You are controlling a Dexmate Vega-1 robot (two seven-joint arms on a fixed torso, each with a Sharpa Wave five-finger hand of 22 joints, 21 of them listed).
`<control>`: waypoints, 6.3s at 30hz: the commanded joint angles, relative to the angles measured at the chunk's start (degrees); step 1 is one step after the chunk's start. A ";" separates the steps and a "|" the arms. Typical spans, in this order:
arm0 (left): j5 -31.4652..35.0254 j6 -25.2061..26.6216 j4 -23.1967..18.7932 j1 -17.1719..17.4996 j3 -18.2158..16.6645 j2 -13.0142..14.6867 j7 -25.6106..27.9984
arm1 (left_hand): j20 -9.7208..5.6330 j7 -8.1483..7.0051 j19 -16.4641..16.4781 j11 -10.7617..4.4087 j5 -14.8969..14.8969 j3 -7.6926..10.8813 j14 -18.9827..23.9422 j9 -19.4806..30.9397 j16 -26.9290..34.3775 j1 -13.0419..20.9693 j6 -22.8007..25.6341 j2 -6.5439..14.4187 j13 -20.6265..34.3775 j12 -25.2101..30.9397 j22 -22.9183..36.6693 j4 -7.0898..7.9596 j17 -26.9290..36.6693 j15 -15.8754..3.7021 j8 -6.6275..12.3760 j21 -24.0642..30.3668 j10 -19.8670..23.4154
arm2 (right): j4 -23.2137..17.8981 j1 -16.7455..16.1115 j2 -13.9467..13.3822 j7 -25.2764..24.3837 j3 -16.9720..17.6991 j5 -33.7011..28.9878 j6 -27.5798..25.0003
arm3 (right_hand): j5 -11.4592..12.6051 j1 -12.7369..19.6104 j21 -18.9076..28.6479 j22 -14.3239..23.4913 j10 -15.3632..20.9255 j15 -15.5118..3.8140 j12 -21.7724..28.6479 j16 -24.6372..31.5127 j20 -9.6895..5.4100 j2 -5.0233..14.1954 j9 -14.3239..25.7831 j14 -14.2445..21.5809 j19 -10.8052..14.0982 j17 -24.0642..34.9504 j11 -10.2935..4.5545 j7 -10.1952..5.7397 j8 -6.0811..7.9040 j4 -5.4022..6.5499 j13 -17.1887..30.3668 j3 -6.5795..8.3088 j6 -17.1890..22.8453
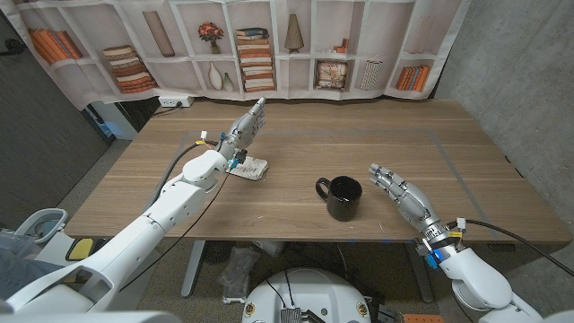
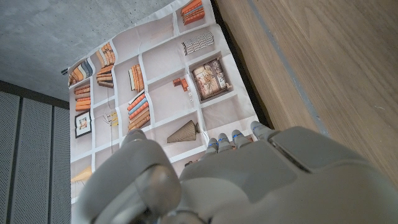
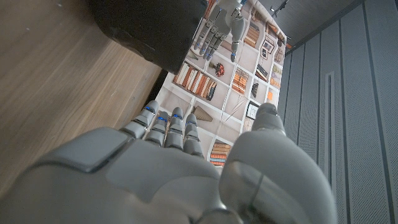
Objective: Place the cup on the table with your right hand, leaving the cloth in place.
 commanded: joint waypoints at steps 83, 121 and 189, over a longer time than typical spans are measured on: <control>-0.16 0.62 0.52 -2.29 1.06 -0.19 -2.71 | -3.05 0.32 -7.02 -0.02 -0.61 -1.17 -4.48 0.15 0.00 0.88 -0.89 0.34 0.14 -0.06 0.13 0.16 0.28 0.17 -0.29 -0.84 -1.56 | -6.35 -3.59 5.64 -22.24 -2.03 -33.33 -10.91 | 8.28 10.48 -6.08 0.28 -15.32 1.89 -1.08 -0.47 2.55 -3.14 0.28 -10.39 -0.51 0.10 0.46 0.72 -0.41 -0.52 0.34 -1.47 -17.06; -0.19 1.47 2.02 -3.51 1.55 -0.78 -3.11 | -2.71 0.24 -7.12 -0.03 -0.72 -1.53 -4.49 0.15 0.01 0.99 -0.88 0.51 0.14 -0.06 0.14 0.18 0.29 0.31 -0.30 -0.98 -1.57 | -9.54 -0.75 2.96 -29.30 -6.96 -42.58 -23.74 | 9.37 11.01 -7.48 0.27 -19.90 3.60 -1.11 -0.13 4.71 -3.17 0.35 -12.67 -0.97 0.14 -0.02 -0.25 -0.74 0.31 0.38 -2.54 -21.55; -0.63 1.81 3.28 -3.61 1.71 -1.22 -3.25 | -2.39 0.10 -7.25 -0.14 -0.88 -2.20 -4.47 0.16 0.04 1.25 -0.74 0.96 0.15 -0.04 0.15 0.21 0.30 0.23 -0.28 -1.11 -1.54 | -7.15 6.22 1.97 -32.21 -14.72 -40.03 -29.64 | 10.87 12.71 -7.62 0.41 -3.44 1.53 6.54 1.44 4.88 -1.44 0.59 -5.77 4.64 0.55 -2.73 -4.22 3.29 1.26 1.84 -4.48 -8.78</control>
